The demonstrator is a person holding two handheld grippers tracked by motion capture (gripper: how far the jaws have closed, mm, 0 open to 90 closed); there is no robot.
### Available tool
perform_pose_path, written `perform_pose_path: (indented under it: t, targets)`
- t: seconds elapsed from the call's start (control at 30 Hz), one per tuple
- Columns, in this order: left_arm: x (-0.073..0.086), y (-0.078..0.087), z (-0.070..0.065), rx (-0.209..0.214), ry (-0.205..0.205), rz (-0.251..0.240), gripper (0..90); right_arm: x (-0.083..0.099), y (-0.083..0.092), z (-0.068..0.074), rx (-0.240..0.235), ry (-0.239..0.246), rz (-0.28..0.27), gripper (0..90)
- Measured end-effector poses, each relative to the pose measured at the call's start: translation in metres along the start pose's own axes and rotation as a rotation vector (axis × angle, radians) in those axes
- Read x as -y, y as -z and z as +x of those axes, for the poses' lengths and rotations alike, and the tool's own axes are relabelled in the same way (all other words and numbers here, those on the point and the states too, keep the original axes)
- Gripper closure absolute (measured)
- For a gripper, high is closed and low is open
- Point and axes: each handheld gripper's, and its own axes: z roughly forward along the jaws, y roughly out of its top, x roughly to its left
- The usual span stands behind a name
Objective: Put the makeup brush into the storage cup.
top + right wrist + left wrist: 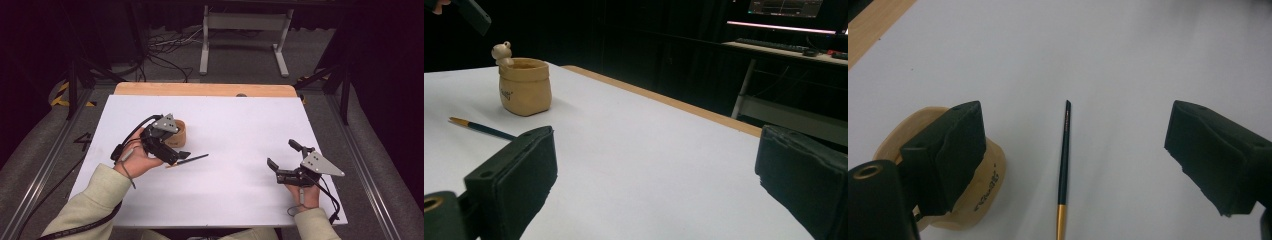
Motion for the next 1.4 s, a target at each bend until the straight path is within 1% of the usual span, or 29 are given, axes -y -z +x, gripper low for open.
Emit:
perform_pose_path:
  t: [0.03, 0.1, 0.17, 0.2, 0.23, 0.27, 0.3, 0.37, 0.4, 0.47, 0.5, 0.57, 0.6, 0.63, 0.67, 0.7, 0.77, 0.8, 0.87, 0.97, 1.0, 1.03, 1.07, 1.1, 1.13, 1.27, 1.4]
  targets:
    - [-0.002, -0.001, 0.0, -0.002, 0.0, 0.015, 10.2, 0.0, 0.0, 0.0, 0.0, 0.0, 0.0, 3.1]
    - [-0.005, -0.002, 0.0, -0.007, -0.014, 0.045, 11.0, 0.0, 0.0, 0.0, -0.002, 0.001, 0.0, 3.1]
    - [-0.007, -0.002, 0.0, -0.005, -0.019, 0.066, 11.9, 0.0, 0.0, 0.0, -0.002, 0.0, 0.001, 3.1]
    - [-0.007, -0.002, 0.0, -0.005, -0.019, 0.066, 12.1, 0.0, 0.0, 0.0, 0.002, 0.004, 0.001, 3.1]
    - [-0.009, -0.004, 0.0, -0.004, -0.024, 0.086, 12.3, 0.0, 0.001, 0.0, 0.004, 0.005, -0.001, 3.1]
    - [-0.009, -0.004, 0.0, -0.004, -0.024, 0.086, 12.4, 0.0, 0.001, 0.0, 0.005, 0.006, -0.004, 3.2]
    - [-0.01, -0.005, 0.0, -0.004, -0.032, 0.103, 12.7, -0.001, 0.001, 0.0, 0.006, 0.009, -0.009, 3.3]
    - [-0.011, -0.006, 0.0, 0.001, -0.031, 0.112, 13.4, -0.001, 0.002, 0.0, 0.007, 0.01, -0.011, 3.4]
    - [-0.011, -0.007, 0.0, 0.006, -0.026, 0.116, 14.2, -0.001, 0.002, 0.0, 0.008, 0.009, -0.011, 3.4]
    - [-0.011, -0.011, 0.0, 0.008, -0.008, 0.14, 15.2, -0.001, 0.002, 0.0, 0.009, 0.009, -0.01, 3.4]
    - [-0.011, -0.011, 0.0, 0.008, -0.008, 0.14, 15.9, -0.001, 0.002, 0.0, 0.009, 0.009, -0.01, 3.4]
    - [-0.011, -0.016, -0.001, 0.016, 0.005, 0.157, 17.1, -0.001, 0.001, 0.001, 0.005, 0.008, -0.007, 3.4]
    - [-0.011, -0.018, 0.0, 0.022, 0.0, 0.168, 17.6, -0.001, 0.001, 0.001, 0.006, 0.009, -0.004, 3.3]
    - [-0.011, -0.018, 0.0, 0.022, 0.0, 0.168, 18.5, -0.001, 0.001, 0.001, 0.005, 0.008, -0.005, 3.4]
    - [-0.01, -0.02, 0.0, 0.031, 0.0, 0.177, 18.5, -0.001, 0.001, 0.001, 0.005, 0.008, -0.005, 3.4]
    - [-0.01, -0.022, -0.001, 0.031, 0.004, 0.184, 19.6, -0.001, 0.002, 0.001, 0.005, 0.006, -0.006, 3.4]
    - [-0.009, -0.025, 0.001, 0.041, 0.002, 0.211, 20.3, -0.001, 0.002, 0.001, 0.004, 0.005, -0.008, 3.4]
    - [-0.009, -0.025, 0.001, 0.041, 0.002, 0.211, 21.0, -0.001, 0.002, 0.001, 0.004, 0.005, -0.008, 3.4]
    - [-0.008, -0.029, 0.002, 0.052, 0.004, 0.228, 21.7, -0.001, 0.001, 0.001, 0.003, 0.005, -0.007, 3.4]
    - [-0.006, -0.035, 0.002, 0.07, 0.007, 0.273, 24.1, -0.001, 0.001, 0.001, 0.0, 0.003, -0.005, 3.4]
    - [-0.005, -0.038, 0.002, 0.07, 0.006, 0.291, 24.6, 0.0, 0.001, 0.001, -0.001, 0.002, -0.004, 3.4]
    - [-0.005, -0.038, 0.002, 0.07, 0.006, 0.291, 25.3, 0.0, 0.001, 0.001, -0.001, 0.002, -0.004, 3.4]
    - [-0.005, -0.04, 0.002, 0.071, 0.008, 0.304, 25.3, 0.0, 0.001, 0.001, -0.002, 0.004, -0.002, 3.4]
    - [-0.005, -0.042, 0.004, 0.072, 0.0, 0.318, 26.0, 0.0, 0.001, 0.001, -0.004, 0.001, 0.0, 3.4]
    - [-0.004, -0.043, 0.004, 0.067, 0.011, 0.322, 27.2, 0.0, 0.0, 0.001, -0.003, -0.001, 0.002, 3.4]
    - [-0.001, -0.049, 0.009, 0.067, 0.032, 0.36, 32.2, -0.001, 0.001, 0.001, 0.002, -0.003, 0.0, 3.7]
    - [0.001, -0.053, 0.012, 0.069, 0.034, 0.378, 34.4, -0.001, 0.001, 0.001, 0.002, 0.001, -0.001, 4.0]
